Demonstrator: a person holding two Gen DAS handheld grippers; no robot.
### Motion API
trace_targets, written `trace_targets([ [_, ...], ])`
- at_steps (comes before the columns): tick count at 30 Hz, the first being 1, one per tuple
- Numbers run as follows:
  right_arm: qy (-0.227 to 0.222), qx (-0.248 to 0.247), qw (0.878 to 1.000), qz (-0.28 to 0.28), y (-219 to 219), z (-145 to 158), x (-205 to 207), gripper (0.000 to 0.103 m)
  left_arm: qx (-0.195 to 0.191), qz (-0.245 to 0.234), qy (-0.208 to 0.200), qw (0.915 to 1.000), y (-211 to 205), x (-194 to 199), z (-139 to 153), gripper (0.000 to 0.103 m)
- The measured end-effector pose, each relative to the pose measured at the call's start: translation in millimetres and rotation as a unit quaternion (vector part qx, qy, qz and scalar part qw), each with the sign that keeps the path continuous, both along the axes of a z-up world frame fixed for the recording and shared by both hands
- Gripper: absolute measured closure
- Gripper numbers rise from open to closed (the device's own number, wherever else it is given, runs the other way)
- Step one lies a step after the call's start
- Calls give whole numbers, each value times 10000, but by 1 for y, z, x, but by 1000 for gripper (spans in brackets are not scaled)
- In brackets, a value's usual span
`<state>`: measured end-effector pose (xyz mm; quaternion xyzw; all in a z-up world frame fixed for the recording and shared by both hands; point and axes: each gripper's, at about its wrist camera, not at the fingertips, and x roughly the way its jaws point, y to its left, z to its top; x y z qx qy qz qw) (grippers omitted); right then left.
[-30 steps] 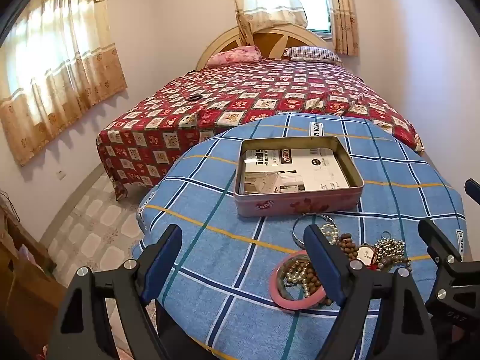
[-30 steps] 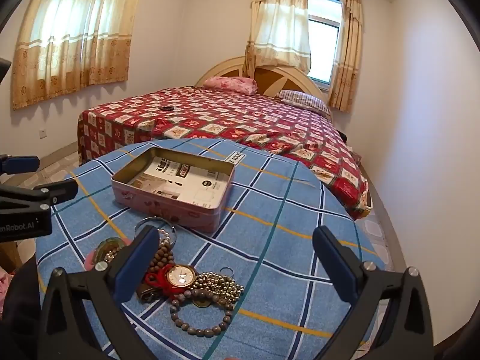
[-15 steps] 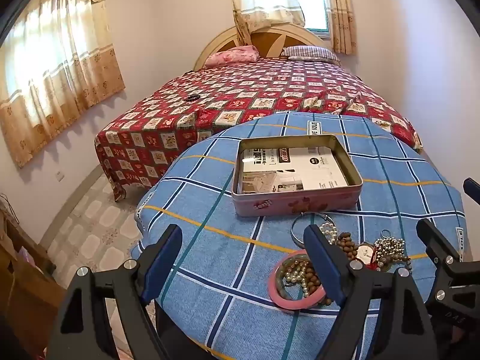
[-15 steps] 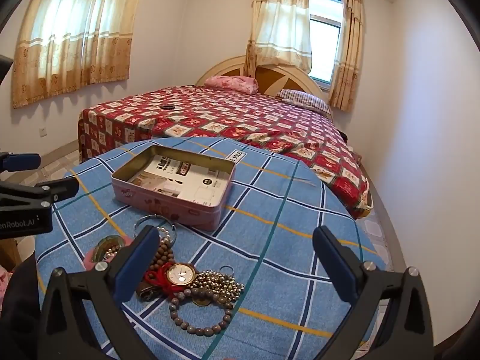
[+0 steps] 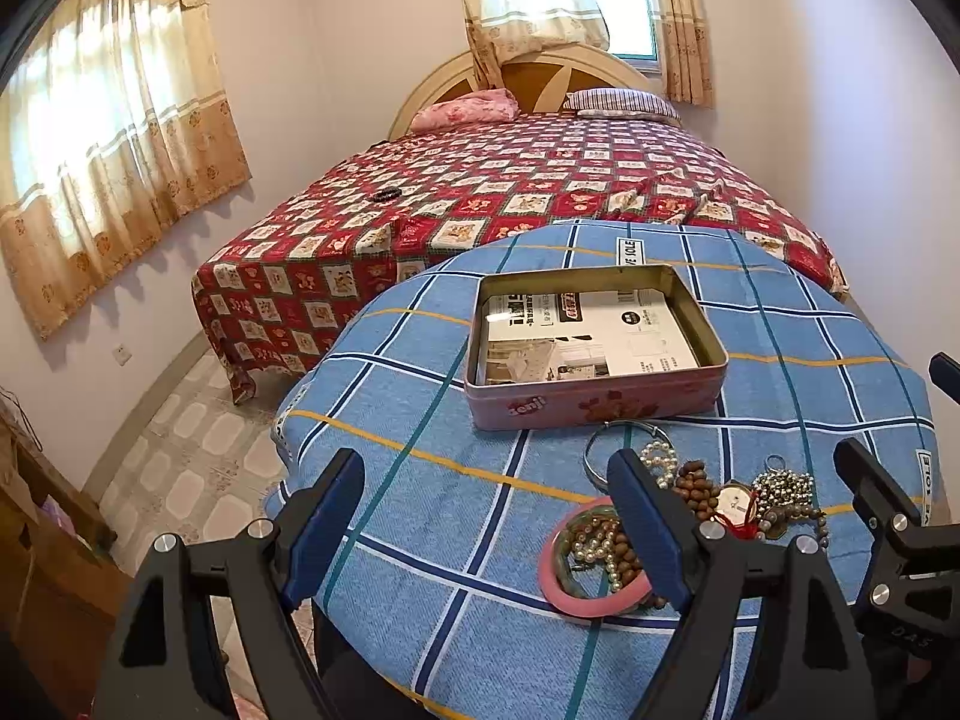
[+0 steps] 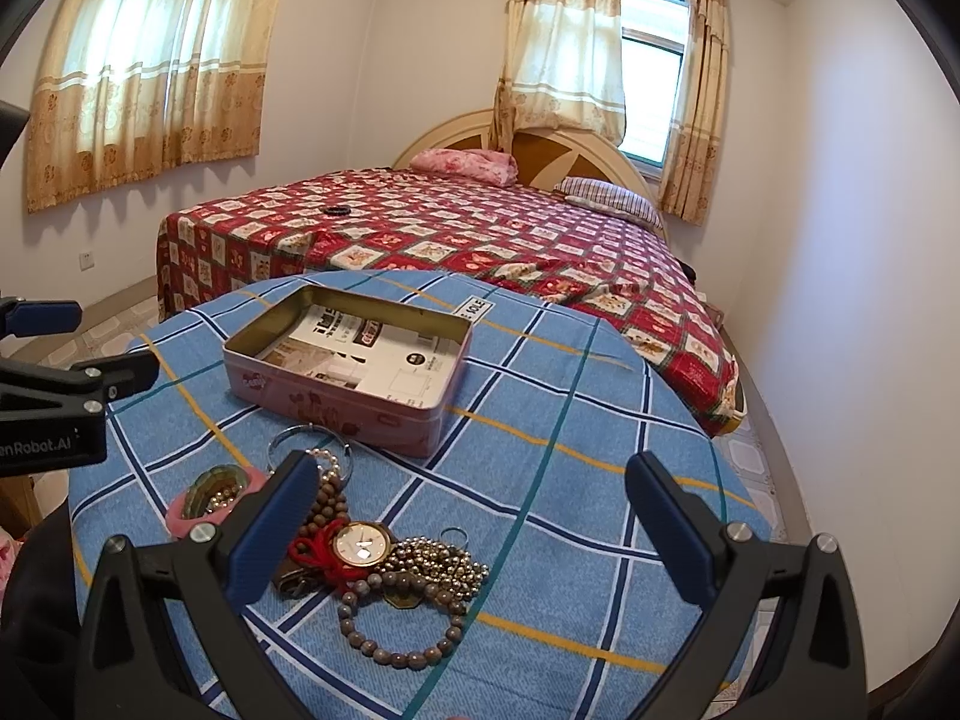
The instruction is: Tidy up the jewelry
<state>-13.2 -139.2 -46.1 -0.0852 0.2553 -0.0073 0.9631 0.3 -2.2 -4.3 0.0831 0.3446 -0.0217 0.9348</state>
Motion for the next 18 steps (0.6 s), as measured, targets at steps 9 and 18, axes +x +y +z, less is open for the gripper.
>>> trace_targets([
  [9, 6, -6, 10000, 6, 1, -3, 1, 0, 16, 3, -24, 10000, -1, -1, -1, 19],
  [18, 12, -8, 10000, 6, 0, -3, 1, 0, 15, -4, -5, 10000, 0, -1, -2, 19],
])
